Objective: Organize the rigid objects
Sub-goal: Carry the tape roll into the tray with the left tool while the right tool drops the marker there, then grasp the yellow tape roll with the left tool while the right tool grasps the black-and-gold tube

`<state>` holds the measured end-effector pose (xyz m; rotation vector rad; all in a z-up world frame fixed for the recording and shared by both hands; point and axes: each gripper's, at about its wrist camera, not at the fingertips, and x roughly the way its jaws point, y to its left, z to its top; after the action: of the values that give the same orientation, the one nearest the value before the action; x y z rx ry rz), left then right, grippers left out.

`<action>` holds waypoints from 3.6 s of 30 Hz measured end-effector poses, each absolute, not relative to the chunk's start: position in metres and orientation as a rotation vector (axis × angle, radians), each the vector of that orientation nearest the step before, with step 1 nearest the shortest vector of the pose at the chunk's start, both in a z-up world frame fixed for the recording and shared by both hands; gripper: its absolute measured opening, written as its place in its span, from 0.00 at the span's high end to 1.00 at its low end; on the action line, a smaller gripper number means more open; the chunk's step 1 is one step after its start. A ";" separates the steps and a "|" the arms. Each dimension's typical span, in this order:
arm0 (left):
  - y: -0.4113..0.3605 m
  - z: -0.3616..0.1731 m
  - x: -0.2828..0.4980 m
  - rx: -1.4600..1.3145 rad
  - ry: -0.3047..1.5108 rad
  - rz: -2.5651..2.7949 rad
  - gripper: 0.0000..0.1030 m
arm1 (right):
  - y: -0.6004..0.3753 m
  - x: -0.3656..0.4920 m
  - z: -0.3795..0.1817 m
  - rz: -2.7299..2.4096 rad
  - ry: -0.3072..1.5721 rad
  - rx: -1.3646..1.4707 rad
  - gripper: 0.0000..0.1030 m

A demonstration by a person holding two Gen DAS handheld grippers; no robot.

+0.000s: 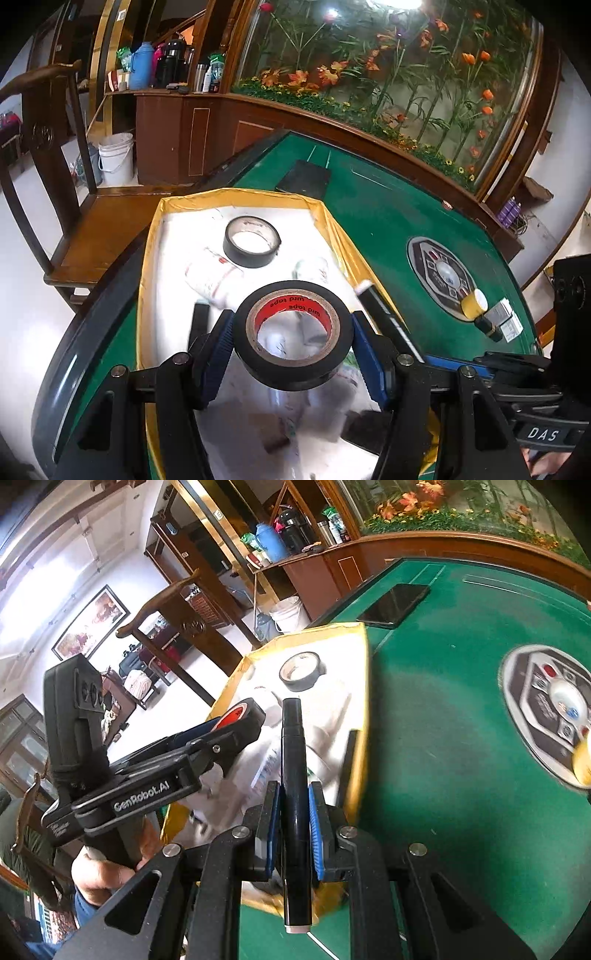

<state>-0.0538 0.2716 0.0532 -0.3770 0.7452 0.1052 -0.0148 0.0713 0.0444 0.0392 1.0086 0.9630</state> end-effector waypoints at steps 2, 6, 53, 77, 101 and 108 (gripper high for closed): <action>0.279 0.053 -0.049 -0.396 0.747 0.100 0.36 | 0.085 -0.011 0.046 0.955 1.006 0.033 0.86; 0.295 0.048 -0.035 -0.433 0.770 0.111 0.36 | 0.110 0.003 0.044 0.901 1.010 0.013 0.86; 0.295 0.047 -0.036 -0.437 0.771 0.123 0.30 | 0.119 0.015 0.036 0.899 1.030 0.077 0.84; 0.155 0.112 -0.028 -0.221 0.740 -0.089 0.24 | -0.132 0.072 0.017 0.549 0.969 0.072 0.77; 0.012 0.061 0.067 -0.094 0.952 -0.152 0.20 | -0.144 0.065 -0.005 0.632 1.030 -0.029 0.83; -0.013 0.047 0.095 -0.030 0.961 -0.112 0.19 | -0.157 0.072 -0.006 0.589 1.067 0.051 0.83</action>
<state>0.0952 -0.0129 0.0472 -0.0304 0.9607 -0.1123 0.0715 -0.1571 -0.0056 0.0513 1.0668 0.5891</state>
